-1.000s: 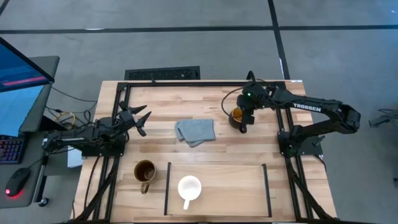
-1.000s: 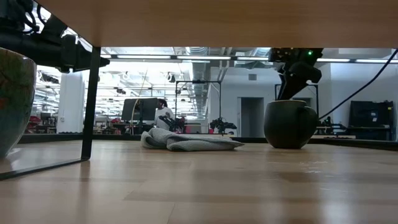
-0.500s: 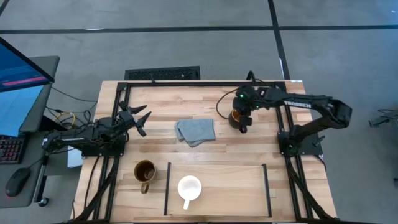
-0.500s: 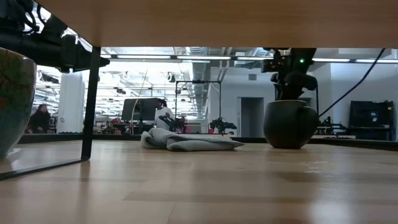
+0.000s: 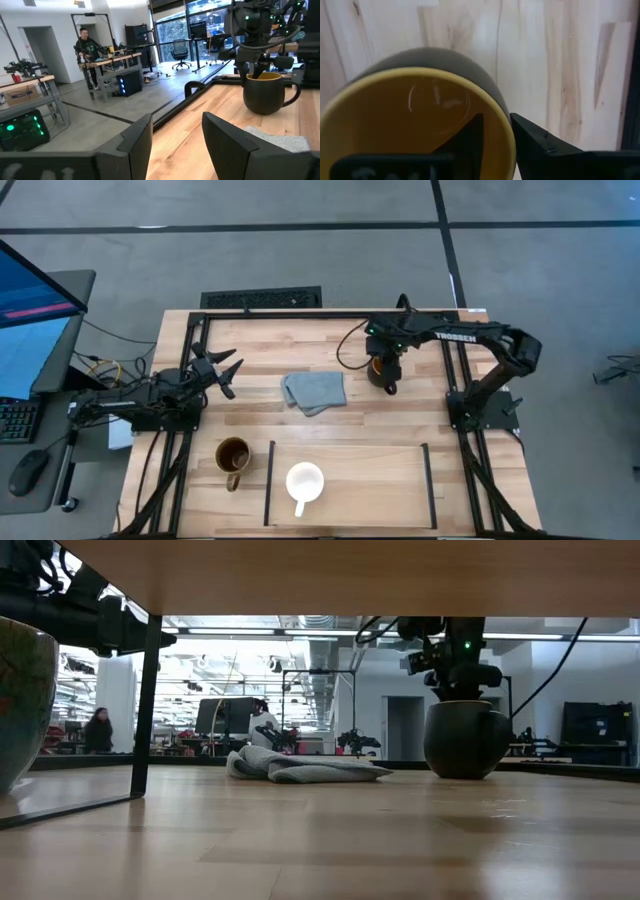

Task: Stack small to large cups/mugs on shelf
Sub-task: Put the black mug on the shelf

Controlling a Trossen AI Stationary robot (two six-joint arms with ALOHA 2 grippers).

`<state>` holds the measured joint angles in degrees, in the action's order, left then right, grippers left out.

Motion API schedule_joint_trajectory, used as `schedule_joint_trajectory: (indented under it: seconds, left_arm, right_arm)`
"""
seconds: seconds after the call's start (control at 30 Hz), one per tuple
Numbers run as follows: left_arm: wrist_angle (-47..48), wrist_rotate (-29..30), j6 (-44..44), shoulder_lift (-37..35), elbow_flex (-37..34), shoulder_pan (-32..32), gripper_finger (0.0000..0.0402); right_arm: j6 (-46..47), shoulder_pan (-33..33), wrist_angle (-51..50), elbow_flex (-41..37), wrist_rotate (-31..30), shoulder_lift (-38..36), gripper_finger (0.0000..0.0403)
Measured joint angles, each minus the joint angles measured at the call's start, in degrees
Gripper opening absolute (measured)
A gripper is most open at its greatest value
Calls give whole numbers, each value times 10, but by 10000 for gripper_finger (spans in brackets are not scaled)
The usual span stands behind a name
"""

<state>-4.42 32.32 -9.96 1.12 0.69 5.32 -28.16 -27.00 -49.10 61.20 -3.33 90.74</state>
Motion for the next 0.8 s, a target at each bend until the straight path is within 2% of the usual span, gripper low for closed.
schedule_joint_trajectory:
  seconds: [0.5,0.8]
  left_arm:
    - [0,0,1,0,0,0,165]
    - [0,0,1,0,0,0,165]
  right_arm:
    - [-20,8,1,2,3,0,44]
    - [-19,8,11,1,5,0,55]
